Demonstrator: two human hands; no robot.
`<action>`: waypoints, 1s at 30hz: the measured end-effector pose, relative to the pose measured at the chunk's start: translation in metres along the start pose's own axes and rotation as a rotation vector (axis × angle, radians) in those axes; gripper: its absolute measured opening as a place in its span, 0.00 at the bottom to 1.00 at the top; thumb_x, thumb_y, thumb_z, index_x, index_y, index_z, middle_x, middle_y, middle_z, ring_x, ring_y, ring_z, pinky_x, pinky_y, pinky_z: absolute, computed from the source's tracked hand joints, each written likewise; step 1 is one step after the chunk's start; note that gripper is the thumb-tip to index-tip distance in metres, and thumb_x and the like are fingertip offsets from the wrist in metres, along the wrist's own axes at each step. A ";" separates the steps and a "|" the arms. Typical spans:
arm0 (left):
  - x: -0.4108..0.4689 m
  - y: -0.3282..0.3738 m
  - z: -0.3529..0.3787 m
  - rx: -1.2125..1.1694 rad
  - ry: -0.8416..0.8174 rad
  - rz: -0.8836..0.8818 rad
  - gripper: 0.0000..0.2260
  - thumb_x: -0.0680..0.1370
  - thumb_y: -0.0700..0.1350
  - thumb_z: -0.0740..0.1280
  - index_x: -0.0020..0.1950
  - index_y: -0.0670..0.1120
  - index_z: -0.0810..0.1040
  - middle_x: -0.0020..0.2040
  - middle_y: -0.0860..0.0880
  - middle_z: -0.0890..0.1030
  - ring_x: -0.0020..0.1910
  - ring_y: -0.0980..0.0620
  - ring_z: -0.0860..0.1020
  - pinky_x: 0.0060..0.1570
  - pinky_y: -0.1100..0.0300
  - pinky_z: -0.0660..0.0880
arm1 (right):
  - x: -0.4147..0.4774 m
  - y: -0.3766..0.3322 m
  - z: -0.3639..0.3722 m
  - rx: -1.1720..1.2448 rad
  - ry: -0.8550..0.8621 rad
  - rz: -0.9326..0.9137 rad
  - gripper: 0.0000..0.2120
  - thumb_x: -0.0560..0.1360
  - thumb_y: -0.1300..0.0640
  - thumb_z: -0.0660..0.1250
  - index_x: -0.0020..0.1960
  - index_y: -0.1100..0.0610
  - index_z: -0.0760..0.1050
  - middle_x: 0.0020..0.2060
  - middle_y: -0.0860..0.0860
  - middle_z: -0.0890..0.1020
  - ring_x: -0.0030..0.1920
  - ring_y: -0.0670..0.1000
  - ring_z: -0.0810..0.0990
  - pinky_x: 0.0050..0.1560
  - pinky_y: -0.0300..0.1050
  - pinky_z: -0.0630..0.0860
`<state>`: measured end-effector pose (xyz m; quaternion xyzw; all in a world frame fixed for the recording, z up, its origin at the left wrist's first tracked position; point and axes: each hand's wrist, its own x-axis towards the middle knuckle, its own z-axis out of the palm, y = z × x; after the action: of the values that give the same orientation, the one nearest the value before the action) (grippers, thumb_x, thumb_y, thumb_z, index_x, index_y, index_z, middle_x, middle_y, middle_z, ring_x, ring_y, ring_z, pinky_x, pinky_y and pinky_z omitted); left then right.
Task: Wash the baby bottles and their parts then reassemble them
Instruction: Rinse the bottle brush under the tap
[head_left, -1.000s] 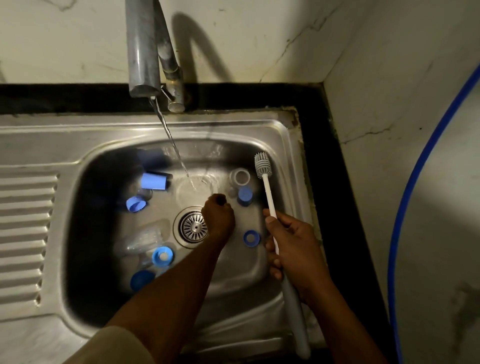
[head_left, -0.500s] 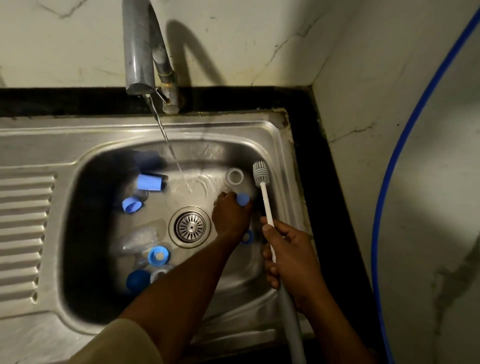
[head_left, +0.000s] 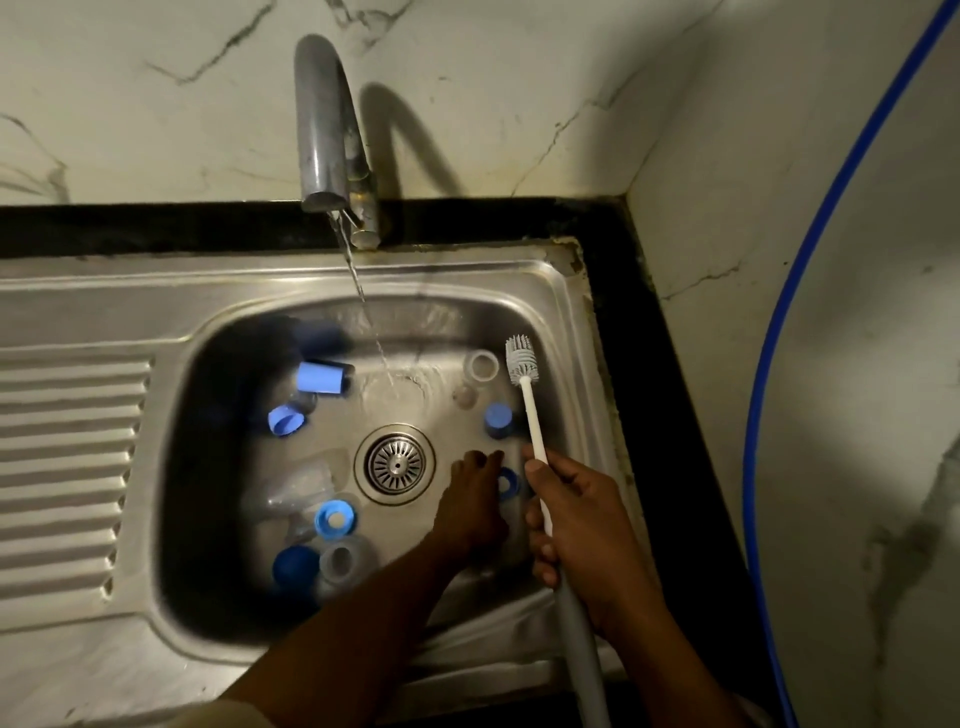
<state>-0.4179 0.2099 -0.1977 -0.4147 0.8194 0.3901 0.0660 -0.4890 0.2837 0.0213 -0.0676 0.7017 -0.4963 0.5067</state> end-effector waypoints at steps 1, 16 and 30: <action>-0.001 0.000 0.002 0.030 0.008 0.006 0.31 0.74 0.47 0.71 0.75 0.48 0.65 0.66 0.46 0.67 0.63 0.44 0.67 0.50 0.53 0.71 | -0.001 0.002 0.002 -0.011 0.002 -0.001 0.10 0.83 0.55 0.62 0.59 0.48 0.80 0.29 0.54 0.72 0.22 0.46 0.65 0.21 0.37 0.64; 0.001 -0.022 -0.201 -0.894 0.535 -0.042 0.21 0.70 0.27 0.72 0.60 0.43 0.81 0.54 0.46 0.84 0.52 0.52 0.82 0.55 0.58 0.79 | -0.020 -0.031 0.060 -0.134 -0.135 0.077 0.07 0.83 0.54 0.63 0.58 0.50 0.78 0.29 0.51 0.73 0.22 0.45 0.66 0.21 0.37 0.64; -0.024 -0.029 -0.270 -1.194 0.005 0.269 0.27 0.76 0.28 0.67 0.72 0.46 0.74 0.65 0.45 0.81 0.64 0.47 0.80 0.61 0.55 0.78 | -0.025 -0.069 0.073 -0.172 -0.325 0.105 0.11 0.83 0.53 0.60 0.62 0.55 0.77 0.27 0.51 0.69 0.20 0.44 0.62 0.20 0.33 0.60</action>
<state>-0.3225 0.0273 -0.0184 -0.2739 0.5047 0.7858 -0.2297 -0.4487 0.2182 0.0903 -0.1530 0.6530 -0.3899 0.6310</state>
